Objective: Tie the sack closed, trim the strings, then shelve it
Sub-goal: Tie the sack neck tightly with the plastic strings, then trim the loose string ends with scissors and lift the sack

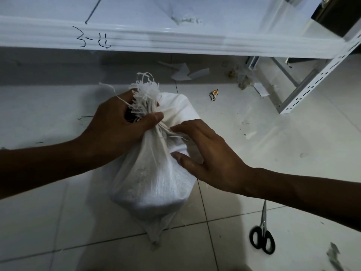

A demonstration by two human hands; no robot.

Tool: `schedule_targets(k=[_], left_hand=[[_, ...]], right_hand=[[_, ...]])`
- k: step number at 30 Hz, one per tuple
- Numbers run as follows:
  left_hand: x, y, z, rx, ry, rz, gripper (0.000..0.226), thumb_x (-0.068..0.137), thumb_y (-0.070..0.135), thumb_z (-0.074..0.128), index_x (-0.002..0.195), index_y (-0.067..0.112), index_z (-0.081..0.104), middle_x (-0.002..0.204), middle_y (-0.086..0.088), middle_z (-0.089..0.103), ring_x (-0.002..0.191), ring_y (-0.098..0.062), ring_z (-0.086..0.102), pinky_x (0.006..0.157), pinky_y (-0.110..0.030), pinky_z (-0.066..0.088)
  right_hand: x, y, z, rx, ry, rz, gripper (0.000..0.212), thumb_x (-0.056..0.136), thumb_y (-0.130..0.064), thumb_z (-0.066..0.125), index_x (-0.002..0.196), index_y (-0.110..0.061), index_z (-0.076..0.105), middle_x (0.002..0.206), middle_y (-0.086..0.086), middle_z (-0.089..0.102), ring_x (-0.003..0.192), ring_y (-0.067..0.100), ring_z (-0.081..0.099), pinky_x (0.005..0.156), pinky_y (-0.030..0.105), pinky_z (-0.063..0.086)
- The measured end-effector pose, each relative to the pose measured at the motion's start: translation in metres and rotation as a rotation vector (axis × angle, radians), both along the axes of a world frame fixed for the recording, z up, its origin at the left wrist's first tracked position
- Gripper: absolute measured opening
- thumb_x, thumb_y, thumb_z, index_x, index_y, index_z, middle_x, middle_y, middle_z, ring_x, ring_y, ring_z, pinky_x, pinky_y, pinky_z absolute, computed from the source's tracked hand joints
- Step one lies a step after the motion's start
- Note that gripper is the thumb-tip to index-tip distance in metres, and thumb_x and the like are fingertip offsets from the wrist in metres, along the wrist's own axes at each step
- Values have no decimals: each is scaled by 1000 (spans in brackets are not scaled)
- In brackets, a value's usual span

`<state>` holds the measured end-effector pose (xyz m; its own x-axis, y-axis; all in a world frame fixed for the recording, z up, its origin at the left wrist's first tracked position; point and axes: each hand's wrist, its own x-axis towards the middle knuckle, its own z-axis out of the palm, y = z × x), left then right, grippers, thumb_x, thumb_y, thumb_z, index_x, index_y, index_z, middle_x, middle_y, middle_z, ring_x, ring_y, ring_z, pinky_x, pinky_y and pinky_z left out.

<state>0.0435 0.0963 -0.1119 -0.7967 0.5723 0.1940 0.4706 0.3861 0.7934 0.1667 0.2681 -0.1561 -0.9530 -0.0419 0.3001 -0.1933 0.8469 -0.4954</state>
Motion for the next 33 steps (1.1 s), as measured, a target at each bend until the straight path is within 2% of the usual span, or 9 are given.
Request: schedule_targets(k=[5, 9, 11, 14, 18, 20, 23, 29, 33], left_hand=[[0, 1, -2, -18, 11, 9, 22, 83, 35, 71, 104, 31, 65, 88, 26, 64, 79, 24, 58, 71, 6, 41], [1, 2, -3, -12, 4, 20, 24, 83, 36, 70, 106, 30, 65, 90, 27, 63, 82, 23, 58, 73, 4, 42], [2, 3, -4, -6, 3, 26, 23, 84, 36, 70, 106, 32, 63, 89, 28, 62, 80, 24, 57, 71, 6, 41], [4, 7, -6, 15, -13, 28, 23, 85, 35, 70, 107, 31, 64, 89, 27, 63, 81, 23, 58, 71, 6, 41], [7, 14, -7, 17, -15, 21, 25, 85, 36, 69, 109, 29, 65, 92, 25, 64, 87, 17, 59, 77, 0, 45], [6, 15, -8, 25, -23, 32, 23, 86, 36, 69, 108, 29, 64, 92, 25, 65, 88, 17, 59, 78, -3, 45], [4, 15, -10, 41, -34, 44, 22, 86, 35, 68, 107, 30, 64, 90, 26, 64, 81, 23, 58, 74, 4, 43], [6, 17, -11, 54, -21, 30, 19, 87, 33, 68, 105, 31, 63, 89, 25, 63, 81, 24, 58, 73, 6, 42], [5, 20, -12, 65, -25, 25, 20, 87, 33, 68, 106, 29, 63, 91, 25, 64, 83, 21, 60, 75, 4, 43]], right_hand=[[15, 1, -4, -4, 106, -107, 37, 87, -24, 69, 121, -11, 60, 118, 3, 60, 111, 17, 52, 93, 25, 43], [27, 6, -11, -83, 44, -191, 26, 87, -24, 69, 109, -17, 59, 105, -3, 58, 89, 0, 49, 78, 8, 38], [34, 8, -19, -126, -20, -239, 21, 87, -27, 69, 102, -22, 57, 96, -8, 56, 76, -2, 50, 68, 5, 38], [45, 11, -30, -210, -86, -316, 17, 87, -34, 67, 96, -28, 55, 87, -12, 55, 68, 7, 52, 60, 9, 40], [55, 17, -38, -327, -107, -357, 18, 89, -34, 65, 92, -27, 49, 78, -9, 56, 60, 12, 50, 55, 11, 39], [63, 22, -46, -335, -140, -395, 18, 90, -34, 62, 91, -26, 46, 70, -10, 52, 58, 11, 49, 54, 12, 39], [82, 31, -68, -261, -281, -442, 17, 91, -35, 61, 91, -26, 46, 65, -11, 49, 53, 9, 47, 52, 14, 39], [136, 52, -109, -48, -552, -598, 21, 89, -36, 64, 90, -22, 48, 79, -6, 58, 61, 3, 50, 54, 17, 36], [155, 52, -120, -56, -804, -825, 26, 88, -38, 65, 94, -17, 50, 90, 1, 59, 73, 21, 59, 63, 31, 46]])
